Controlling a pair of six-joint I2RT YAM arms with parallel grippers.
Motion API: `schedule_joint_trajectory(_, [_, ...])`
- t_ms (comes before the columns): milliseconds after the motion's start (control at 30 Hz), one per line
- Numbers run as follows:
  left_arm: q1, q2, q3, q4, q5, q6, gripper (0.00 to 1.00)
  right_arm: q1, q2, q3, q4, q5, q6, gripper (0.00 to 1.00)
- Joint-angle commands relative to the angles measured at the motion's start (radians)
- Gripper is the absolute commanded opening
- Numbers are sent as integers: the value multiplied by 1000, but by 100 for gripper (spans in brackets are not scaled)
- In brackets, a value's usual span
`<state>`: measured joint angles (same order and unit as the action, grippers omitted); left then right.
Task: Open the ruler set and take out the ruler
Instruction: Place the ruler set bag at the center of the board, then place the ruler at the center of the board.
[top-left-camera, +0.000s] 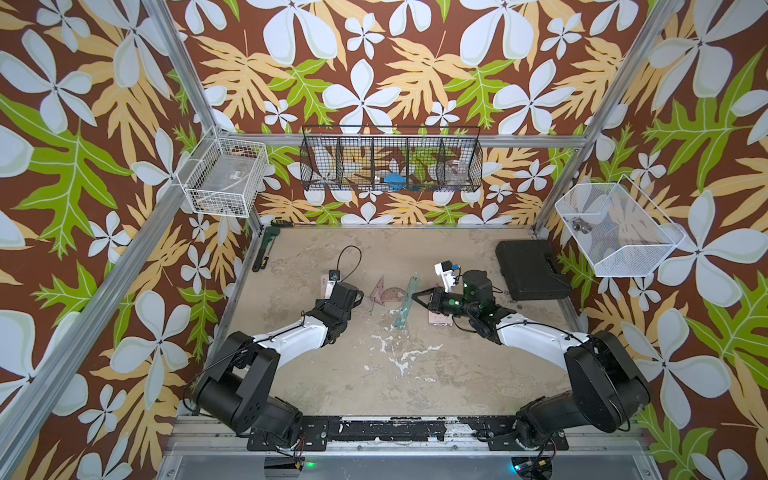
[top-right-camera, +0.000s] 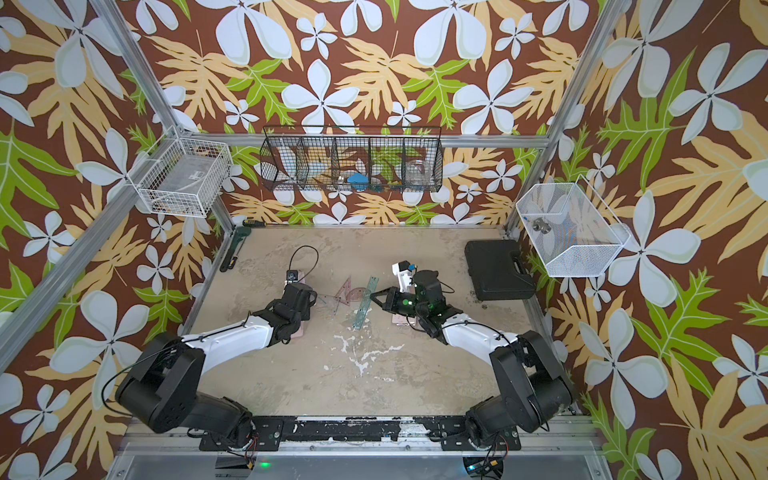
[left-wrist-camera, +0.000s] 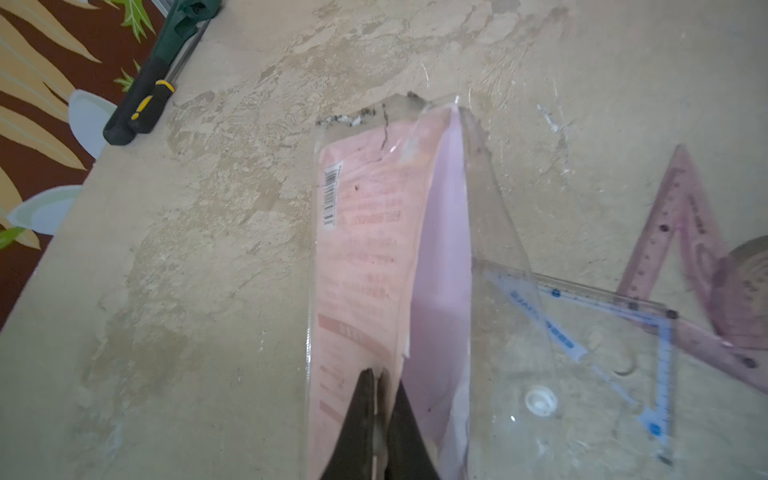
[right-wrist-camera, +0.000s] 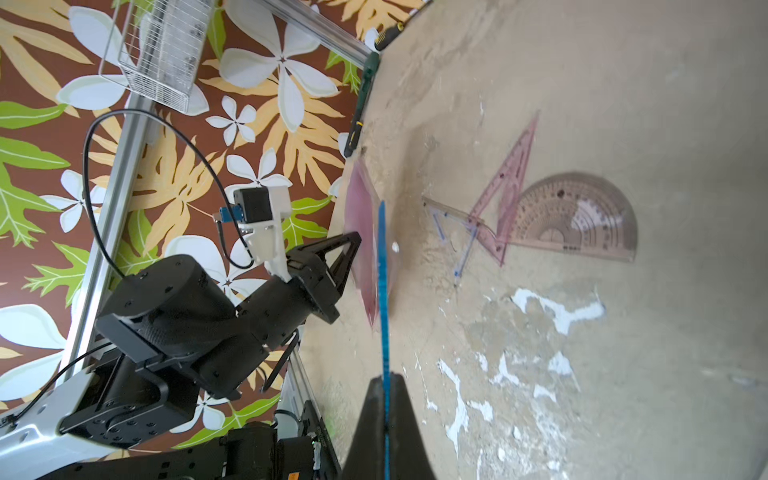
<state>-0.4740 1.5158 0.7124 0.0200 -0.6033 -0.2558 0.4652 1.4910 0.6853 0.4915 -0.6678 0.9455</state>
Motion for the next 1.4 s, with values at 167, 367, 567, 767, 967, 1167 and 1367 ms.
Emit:
schedule_joint_trajectory(167, [3,157,93,58,-115,155,0,24,82,-117,267,-24,181,0])
schedule_joint_trajectory(367, [7,205,105,77,-134,193,0,89,212,-129,434,-11,299,0])
schedule_joint_trajectory(567, [7,213,110,86,-154,196,20,116,293,-163,584,56,414,0])
schedule_joint_trajectory(767, [6,147,105,74,-174,131,44,119,346,-173,651,130,495,0])
schedule_joint_trajectory(967, [6,-51,55,72,-69,0,60,143,385,-170,693,204,575,0])
schedule_joint_trajectory(1167, [3,-325,-105,200,146,-136,94,180,388,-164,642,336,635,0])
schedule_joint_trajectory(1367, [4,-467,-178,121,239,-229,100,212,426,-105,592,402,688,0])
